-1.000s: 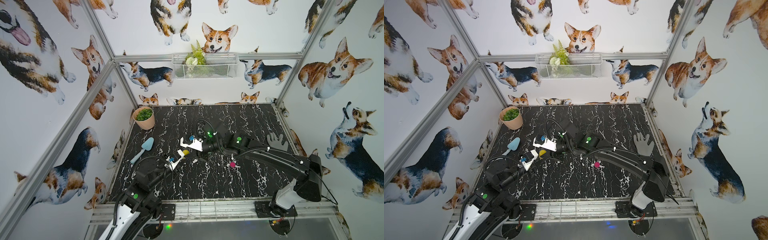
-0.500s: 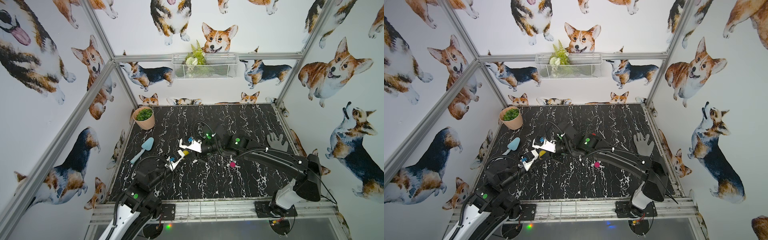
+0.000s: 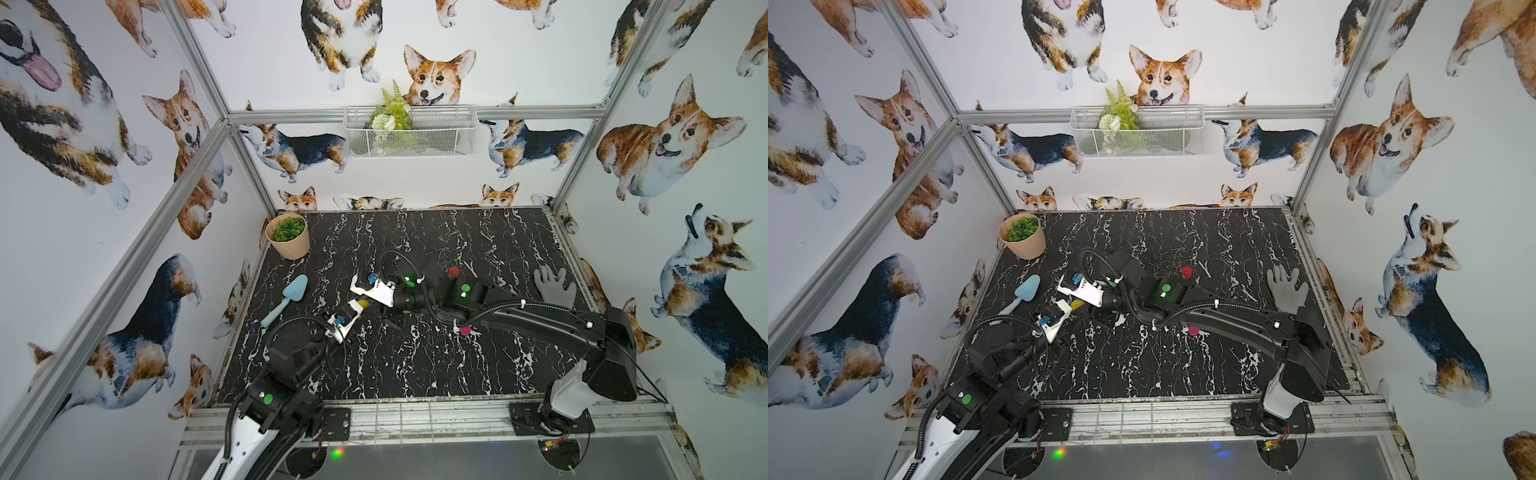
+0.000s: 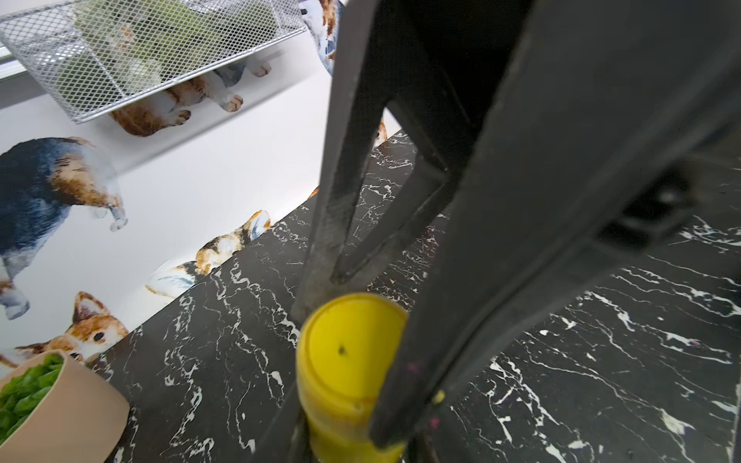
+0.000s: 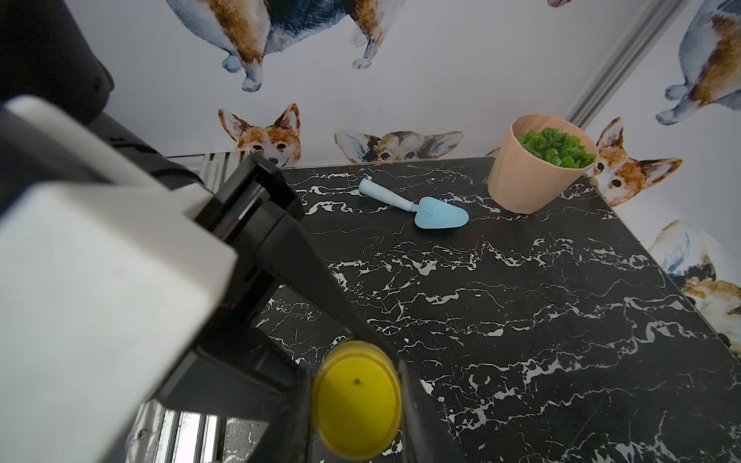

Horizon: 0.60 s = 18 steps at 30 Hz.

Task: Close the paint jar lid
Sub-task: Screw the lid onto the paint jar.

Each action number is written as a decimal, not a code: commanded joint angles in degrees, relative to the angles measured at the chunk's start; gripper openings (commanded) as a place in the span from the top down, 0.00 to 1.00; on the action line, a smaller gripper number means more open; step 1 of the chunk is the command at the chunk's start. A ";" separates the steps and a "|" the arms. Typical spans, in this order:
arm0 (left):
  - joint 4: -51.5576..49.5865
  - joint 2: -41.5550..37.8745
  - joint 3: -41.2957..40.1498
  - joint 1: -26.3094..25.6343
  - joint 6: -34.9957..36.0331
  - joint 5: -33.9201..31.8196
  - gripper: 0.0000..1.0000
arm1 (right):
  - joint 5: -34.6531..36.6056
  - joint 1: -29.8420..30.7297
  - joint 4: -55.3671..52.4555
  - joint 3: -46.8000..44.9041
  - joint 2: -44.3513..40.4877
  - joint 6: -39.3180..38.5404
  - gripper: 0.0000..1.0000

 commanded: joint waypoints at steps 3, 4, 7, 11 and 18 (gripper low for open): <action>8.37 -1.51 0.22 0.01 1.24 -1.47 0.71 | 9.38 0.63 2.52 0.46 2.78 10.24 0.70; 8.57 -1.87 0.14 0.03 1.34 -2.58 0.72 | 10.69 0.85 2.91 0.54 3.21 11.18 0.71; 8.66 -2.61 0.07 0.03 1.68 -5.65 0.72 | 14.75 1.98 3.69 0.82 4.71 14.39 0.70; 8.66 -3.13 0.03 0.03 2.04 -9.58 0.72 | 19.33 3.38 5.36 0.82 6.33 18.84 0.70; 8.36 -2.83 0.12 0.02 2.31 -12.26 0.72 | 19.68 4.33 11.59 -1.02 7.53 27.94 0.70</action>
